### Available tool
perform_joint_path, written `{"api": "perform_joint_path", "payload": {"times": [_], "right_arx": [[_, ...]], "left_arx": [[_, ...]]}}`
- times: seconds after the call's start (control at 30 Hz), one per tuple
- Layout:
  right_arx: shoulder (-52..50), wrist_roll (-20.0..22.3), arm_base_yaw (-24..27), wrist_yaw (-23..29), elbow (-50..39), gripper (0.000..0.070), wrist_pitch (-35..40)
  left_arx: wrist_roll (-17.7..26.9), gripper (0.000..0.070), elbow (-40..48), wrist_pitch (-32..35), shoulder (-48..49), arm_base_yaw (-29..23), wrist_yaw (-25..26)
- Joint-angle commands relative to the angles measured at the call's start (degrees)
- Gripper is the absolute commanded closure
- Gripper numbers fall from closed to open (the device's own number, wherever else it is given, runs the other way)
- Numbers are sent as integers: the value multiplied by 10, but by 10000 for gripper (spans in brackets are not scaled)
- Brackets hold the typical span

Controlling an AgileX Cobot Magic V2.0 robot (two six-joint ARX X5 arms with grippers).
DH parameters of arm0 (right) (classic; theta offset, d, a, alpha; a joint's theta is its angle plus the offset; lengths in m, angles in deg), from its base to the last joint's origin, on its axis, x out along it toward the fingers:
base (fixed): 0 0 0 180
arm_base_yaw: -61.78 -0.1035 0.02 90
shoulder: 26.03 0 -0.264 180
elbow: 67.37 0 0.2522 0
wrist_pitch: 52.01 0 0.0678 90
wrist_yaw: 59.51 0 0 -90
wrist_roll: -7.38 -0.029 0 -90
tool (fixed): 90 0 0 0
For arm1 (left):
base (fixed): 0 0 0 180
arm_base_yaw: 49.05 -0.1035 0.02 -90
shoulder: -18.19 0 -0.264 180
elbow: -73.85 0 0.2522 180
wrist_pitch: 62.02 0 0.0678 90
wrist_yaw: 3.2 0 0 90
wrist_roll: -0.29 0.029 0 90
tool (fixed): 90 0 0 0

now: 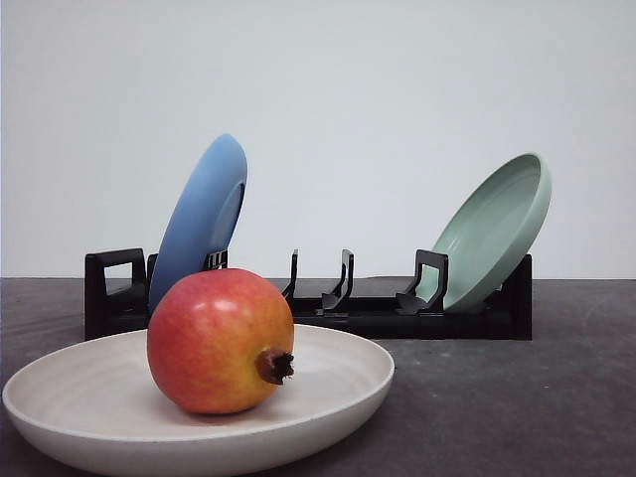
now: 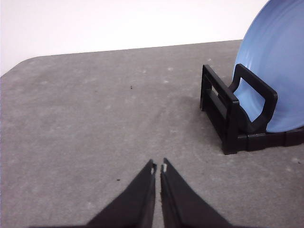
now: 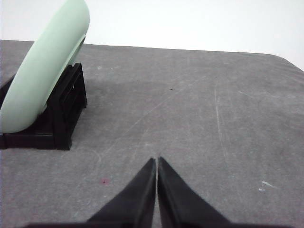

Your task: Place pomegranate in white plate

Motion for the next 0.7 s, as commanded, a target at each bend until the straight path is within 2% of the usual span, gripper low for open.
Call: {"api": "perform_joint_path", "payload": {"times": [0.0, 0.67], "right_arx": [[0, -6, 1, 2, -2, 700, 5], [0, -6, 1, 2, -2, 700, 5]], "left_arx": [[3, 700, 5, -2, 1, 1, 2], [3, 700, 5, -2, 1, 1, 2]]}}
